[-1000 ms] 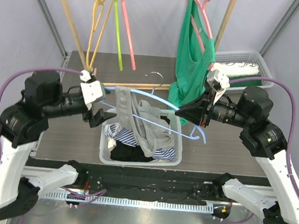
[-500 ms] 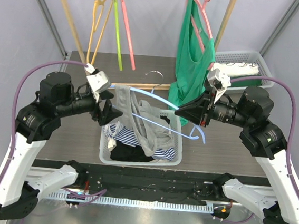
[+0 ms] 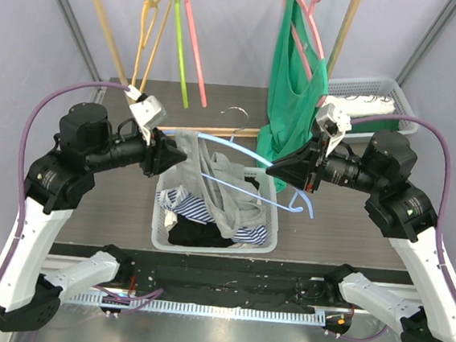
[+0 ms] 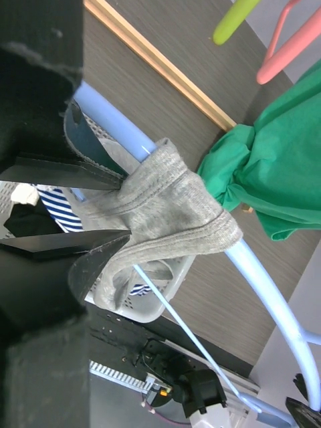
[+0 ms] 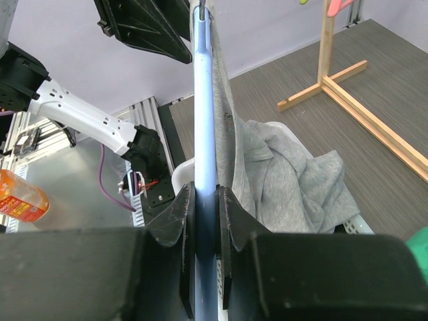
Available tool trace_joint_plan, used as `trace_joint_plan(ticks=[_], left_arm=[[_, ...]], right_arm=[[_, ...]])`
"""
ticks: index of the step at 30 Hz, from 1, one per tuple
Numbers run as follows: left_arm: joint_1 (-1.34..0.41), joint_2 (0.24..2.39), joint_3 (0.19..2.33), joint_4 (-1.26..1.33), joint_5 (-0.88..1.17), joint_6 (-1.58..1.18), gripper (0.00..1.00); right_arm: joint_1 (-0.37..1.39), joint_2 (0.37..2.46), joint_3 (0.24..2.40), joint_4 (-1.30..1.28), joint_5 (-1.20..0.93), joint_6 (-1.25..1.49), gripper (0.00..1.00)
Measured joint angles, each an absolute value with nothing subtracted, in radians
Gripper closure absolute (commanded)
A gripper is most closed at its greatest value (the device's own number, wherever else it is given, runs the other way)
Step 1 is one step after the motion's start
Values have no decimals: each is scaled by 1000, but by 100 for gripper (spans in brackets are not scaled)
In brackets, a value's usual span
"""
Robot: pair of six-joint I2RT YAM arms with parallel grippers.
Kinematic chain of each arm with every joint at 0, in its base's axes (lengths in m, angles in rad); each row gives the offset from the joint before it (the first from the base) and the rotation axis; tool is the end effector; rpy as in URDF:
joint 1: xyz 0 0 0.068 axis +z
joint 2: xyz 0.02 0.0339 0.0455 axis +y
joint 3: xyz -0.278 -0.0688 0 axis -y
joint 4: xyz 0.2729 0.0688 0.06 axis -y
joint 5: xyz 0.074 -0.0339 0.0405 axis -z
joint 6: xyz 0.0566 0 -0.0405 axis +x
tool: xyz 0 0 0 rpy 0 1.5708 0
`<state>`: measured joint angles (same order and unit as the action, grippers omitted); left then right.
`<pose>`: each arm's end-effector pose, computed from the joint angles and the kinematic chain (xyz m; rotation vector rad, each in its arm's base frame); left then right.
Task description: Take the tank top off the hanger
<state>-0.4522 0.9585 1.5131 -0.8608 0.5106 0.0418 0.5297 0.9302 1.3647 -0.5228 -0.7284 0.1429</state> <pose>0.1483 -0.1028 0.4985 0.8051 1.7283 -0.7581 0.1466 0.1295 0.4954 -0.8877 1.5181 1.0991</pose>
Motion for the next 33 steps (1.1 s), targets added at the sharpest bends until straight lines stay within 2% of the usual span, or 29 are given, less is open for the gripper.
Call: trace_joint_plan(ticks=[2,3,4,7,14,23,33], left_arm=[[-451,966,1516,-853,521,32,73],[-451,970,1516,-850,525,28,78],[-450,974,1516,-847,528,26,87],[-450,981,1516,-844,535,20,100],[-445,983,1537,-845,532,12,100],[-416,960,1717,-857,438,96,100],[-411,934,1671,-860,364,160,100]], right_arm=[[530,930,1365,-523,-728,143,99],[530,930,1366,-523,-728,142,99],[530,930,1367,-524,-728,142,99],[530,930,1370,-526,-728,142,99],[530,930,1373,-540,-721,136,99],[530,899,1372,-631,-661,103,99],[530,741,1467,-833,-551,50,99]])
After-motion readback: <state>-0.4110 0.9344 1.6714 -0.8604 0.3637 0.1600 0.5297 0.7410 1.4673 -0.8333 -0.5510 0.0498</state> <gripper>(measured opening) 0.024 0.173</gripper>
